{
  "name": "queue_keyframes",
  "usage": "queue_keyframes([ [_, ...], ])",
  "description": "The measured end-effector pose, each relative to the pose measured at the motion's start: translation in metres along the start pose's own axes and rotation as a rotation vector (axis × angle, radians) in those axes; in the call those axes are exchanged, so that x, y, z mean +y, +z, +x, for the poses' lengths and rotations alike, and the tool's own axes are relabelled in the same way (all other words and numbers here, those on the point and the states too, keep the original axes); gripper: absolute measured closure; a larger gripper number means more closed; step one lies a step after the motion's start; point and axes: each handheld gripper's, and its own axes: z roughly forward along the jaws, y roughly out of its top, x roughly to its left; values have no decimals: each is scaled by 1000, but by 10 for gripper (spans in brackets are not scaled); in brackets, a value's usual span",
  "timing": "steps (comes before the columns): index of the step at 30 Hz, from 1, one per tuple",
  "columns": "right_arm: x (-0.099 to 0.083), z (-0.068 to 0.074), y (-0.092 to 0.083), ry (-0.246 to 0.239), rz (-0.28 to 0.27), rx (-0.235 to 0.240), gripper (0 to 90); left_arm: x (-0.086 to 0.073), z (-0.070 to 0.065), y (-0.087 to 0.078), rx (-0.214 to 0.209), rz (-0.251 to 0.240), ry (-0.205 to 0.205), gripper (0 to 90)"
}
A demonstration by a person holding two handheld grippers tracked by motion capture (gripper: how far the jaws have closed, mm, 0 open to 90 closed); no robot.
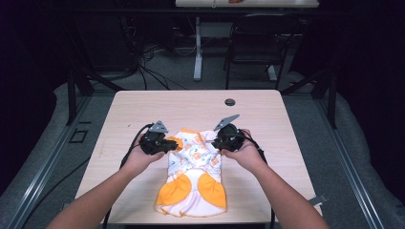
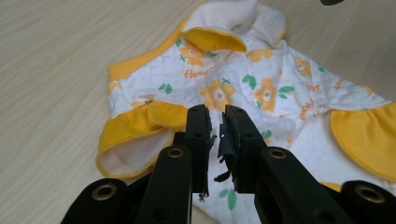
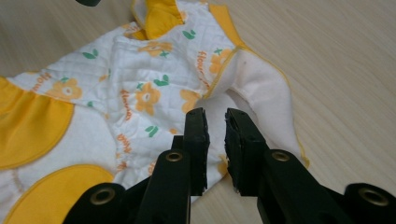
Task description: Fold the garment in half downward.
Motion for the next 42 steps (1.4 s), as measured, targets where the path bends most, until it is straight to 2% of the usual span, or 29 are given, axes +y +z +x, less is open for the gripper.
queue_keyframes([
  [5,5,-12,12,7,27,-13,771,12,13,14,37,18,2,796],
  [7,7,-18,17,9,32,-8,765,17,20,20,61,8,-17,791],
  [10,8,-26,26,26,33,-11,754,22,29,28,73,12,-35,788],
  [16,7,-39,44,85,27,-35,736,24,40,46,84,20,-74,772],
  [22,7,-50,57,128,27,-51,706,23,47,56,90,35,-73,744],
  [24,8,-52,61,146,27,-56,687,21,49,58,95,35,-81,734],
  [26,10,-54,62,140,30,-53,664,20,52,59,107,34,-86,715],
  [31,12,-55,70,185,8,-63,635,17,55,62,125,47,-107,685],
  [34,12,-55,74,187,25,-79,625,16,55,63,125,35,-113,665],
  [37,12,-54,79,189,33,-78,608,13,56,65,134,45,-116,652],
  [38,12,-54,80,176,51,-82,602,12,56,66,138,50,-119,648],
  [42,11,-55,85,199,61,-86,590,7,58,70,139,50,-131,646],
])
